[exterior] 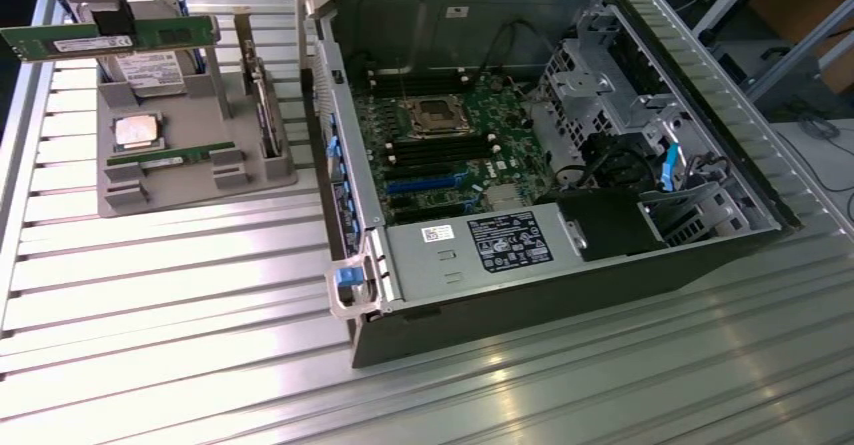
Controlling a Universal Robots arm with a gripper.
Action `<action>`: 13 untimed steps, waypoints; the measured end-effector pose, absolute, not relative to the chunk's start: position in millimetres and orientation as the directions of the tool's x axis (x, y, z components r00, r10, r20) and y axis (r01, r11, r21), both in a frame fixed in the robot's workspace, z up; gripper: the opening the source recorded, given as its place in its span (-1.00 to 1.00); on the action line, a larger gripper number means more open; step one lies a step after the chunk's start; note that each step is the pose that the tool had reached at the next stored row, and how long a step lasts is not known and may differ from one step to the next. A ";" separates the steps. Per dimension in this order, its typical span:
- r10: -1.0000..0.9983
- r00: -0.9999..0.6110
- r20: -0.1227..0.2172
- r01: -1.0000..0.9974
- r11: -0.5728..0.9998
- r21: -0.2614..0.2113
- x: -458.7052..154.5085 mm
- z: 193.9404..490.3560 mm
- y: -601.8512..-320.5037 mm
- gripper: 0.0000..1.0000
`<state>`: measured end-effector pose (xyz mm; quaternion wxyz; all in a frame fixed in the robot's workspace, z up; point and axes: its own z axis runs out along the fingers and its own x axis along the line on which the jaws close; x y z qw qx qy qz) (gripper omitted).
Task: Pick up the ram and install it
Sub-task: 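Pick up the ram and move it above insertion slot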
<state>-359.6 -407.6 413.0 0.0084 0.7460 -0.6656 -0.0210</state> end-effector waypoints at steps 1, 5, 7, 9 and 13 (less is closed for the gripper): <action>-0.993 0.113 -0.020 -0.993 -0.114 0.040 -358.2 413.0 -407.6 -0.76; -0.993 0.113 -0.020 -0.993 -0.114 0.041 -353.4 413.0 -407.6 -0.76; -0.993 0.113 -0.020 -0.993 -0.114 0.041 -352.2 413.0 -407.6 -0.76; -0.993 0.113 -0.020 -0.993 -0.114 0.041 -351.3 413.0 -407.6 -0.76; -0.993 0.113 -0.020 -0.993 -0.114 0.041 -349.5 413.0 -407.6 -0.76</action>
